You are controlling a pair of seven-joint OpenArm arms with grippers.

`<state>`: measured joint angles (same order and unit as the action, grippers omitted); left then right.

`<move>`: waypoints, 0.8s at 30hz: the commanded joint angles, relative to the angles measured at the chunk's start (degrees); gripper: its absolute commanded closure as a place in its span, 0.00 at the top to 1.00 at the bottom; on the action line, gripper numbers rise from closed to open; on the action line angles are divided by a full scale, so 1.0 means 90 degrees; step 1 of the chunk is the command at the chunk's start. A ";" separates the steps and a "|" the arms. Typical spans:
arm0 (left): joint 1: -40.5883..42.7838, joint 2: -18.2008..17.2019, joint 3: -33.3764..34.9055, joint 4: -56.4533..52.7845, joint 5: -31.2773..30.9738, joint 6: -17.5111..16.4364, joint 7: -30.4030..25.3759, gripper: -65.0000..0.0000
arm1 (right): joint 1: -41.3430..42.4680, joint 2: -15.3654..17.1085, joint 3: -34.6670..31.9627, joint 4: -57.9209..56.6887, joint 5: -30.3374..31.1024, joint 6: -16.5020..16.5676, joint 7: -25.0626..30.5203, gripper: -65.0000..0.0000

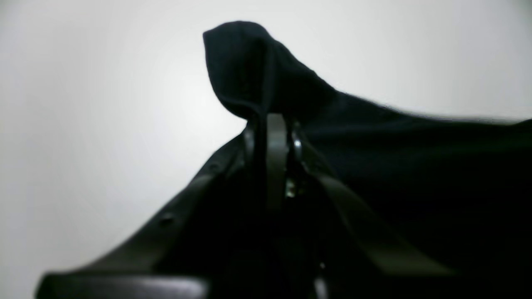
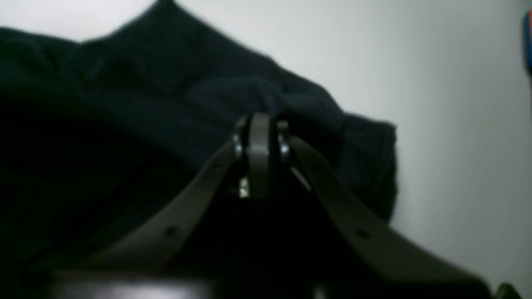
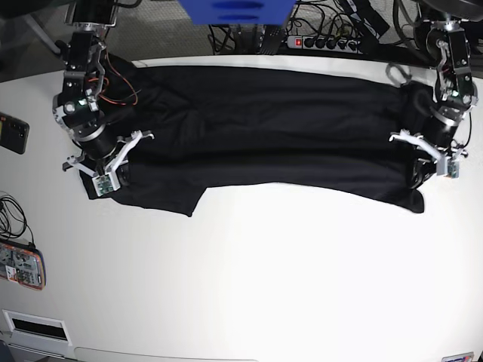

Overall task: Fold the T-shirt properly
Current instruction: 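Lift the shirt side with both grippers and fold it over lengthwise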

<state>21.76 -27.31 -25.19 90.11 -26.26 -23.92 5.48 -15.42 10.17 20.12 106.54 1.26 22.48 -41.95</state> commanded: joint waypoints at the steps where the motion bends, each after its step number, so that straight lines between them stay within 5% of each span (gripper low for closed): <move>1: -0.0029 0.0050 -0.0254 0.0123 -0.0076 0.0035 -0.0193 0.00 | -0.0108 0.0056 0.0045 0.0172 0.0012 -0.0031 0.0076 0.00; 7: 0.0293 0.0597 -0.1084 0.0611 -0.0066 0.0035 -0.0183 0.00 | -0.0636 0.0056 0.0045 0.0309 0.0002 -0.0031 0.0066 0.00; 24: 0.1084 0.1213 -0.1055 0.0855 0.0022 0.0035 -0.0144 0.00 | -0.1017 0.0027 0.0045 0.0592 0.0002 -0.0031 0.0056 0.00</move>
<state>31.44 -15.70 -34.30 96.95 -25.41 -23.55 5.72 -24.75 9.80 20.14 110.54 1.04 22.55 -42.61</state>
